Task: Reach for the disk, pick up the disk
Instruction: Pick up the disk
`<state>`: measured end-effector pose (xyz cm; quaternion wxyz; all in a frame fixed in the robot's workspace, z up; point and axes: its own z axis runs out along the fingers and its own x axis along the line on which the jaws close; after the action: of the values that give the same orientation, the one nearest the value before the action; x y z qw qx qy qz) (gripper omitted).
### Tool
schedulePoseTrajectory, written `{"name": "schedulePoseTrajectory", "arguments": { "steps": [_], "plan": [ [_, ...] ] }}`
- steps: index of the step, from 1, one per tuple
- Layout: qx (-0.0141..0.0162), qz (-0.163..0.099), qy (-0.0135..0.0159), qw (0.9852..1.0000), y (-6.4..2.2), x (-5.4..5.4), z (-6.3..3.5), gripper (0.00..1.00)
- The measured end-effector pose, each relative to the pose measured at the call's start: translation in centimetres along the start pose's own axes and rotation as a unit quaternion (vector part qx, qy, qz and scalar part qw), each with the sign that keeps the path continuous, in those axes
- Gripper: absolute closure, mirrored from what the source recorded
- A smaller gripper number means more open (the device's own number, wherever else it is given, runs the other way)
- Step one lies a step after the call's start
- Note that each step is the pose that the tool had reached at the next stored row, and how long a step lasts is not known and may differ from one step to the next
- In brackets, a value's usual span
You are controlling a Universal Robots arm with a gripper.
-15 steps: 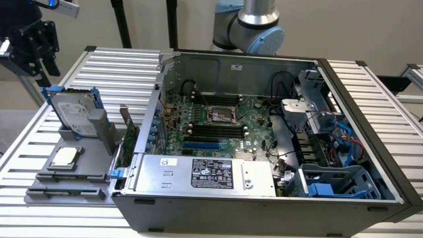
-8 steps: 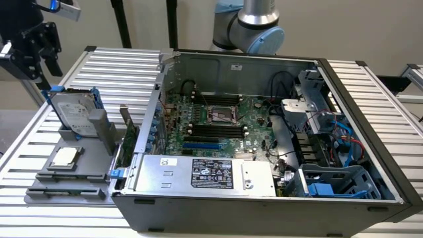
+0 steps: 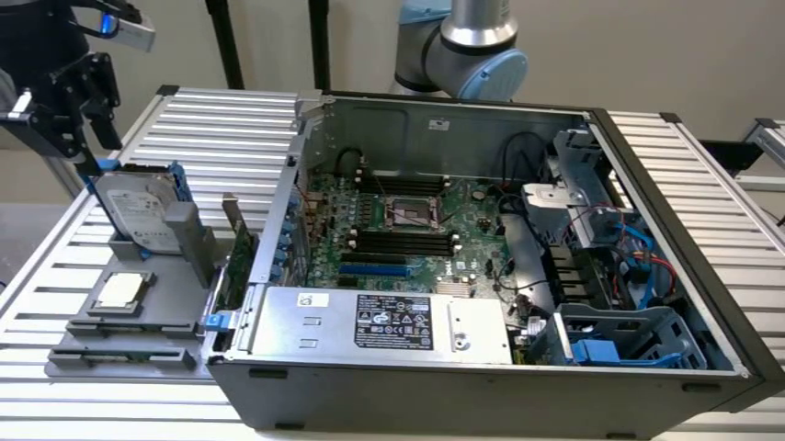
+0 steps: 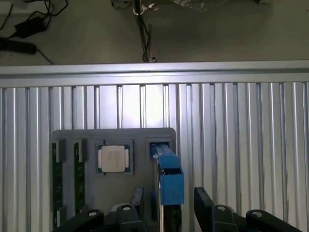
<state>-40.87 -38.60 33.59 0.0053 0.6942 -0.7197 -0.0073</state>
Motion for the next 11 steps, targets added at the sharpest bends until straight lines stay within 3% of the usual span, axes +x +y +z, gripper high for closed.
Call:
{"name": "schedulePoseTrajectory", "arguments": {
  "steps": [11],
  "plan": [
    [0.0041, 0.009, -0.0004, 1.0, 0.39, -0.2, 1.15, 0.46]
  ]
}}
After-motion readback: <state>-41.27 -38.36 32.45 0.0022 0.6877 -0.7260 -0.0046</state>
